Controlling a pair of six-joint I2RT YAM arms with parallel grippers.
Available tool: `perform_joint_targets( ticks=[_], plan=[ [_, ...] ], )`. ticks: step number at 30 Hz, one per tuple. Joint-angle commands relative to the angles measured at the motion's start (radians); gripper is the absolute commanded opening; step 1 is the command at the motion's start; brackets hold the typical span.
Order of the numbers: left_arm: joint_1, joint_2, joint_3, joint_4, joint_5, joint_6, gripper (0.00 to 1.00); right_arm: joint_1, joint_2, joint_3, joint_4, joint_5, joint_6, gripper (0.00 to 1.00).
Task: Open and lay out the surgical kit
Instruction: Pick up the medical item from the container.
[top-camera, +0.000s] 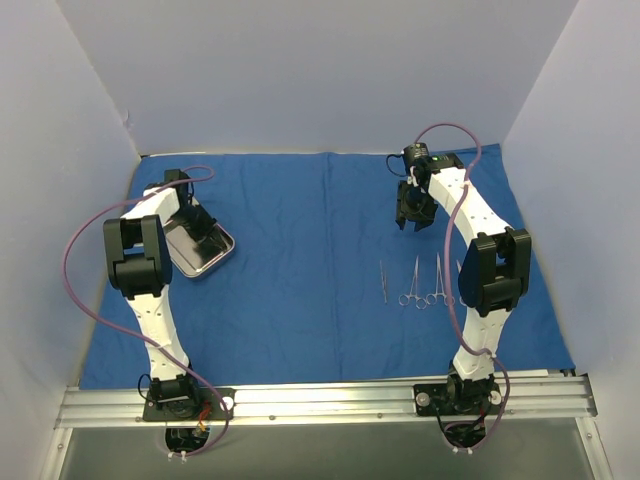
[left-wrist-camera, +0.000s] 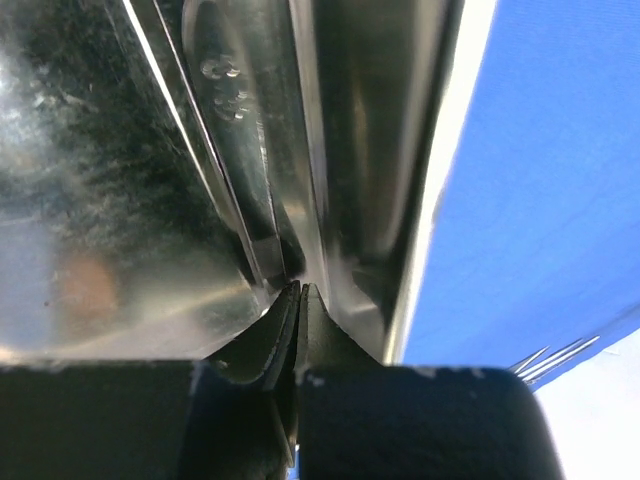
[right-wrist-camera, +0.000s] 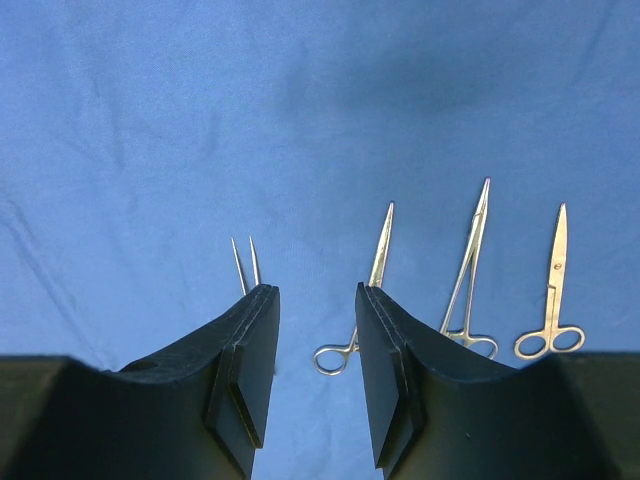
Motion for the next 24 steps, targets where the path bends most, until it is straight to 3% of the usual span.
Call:
perform_joint_targets(
  ticks=[1, 24],
  plan=[
    [0.005, 0.009, 0.028, 0.012, -0.002, 0.016, 0.02, 0.003, -0.004, 0.030, -0.045, 0.001, 0.007, 0.37],
    [0.029, -0.032, 0.068, -0.082, -0.091, 0.064, 0.02, 0.011, 0.018, 0.034, -0.029, -0.044, -0.008, 0.36]
  ],
)
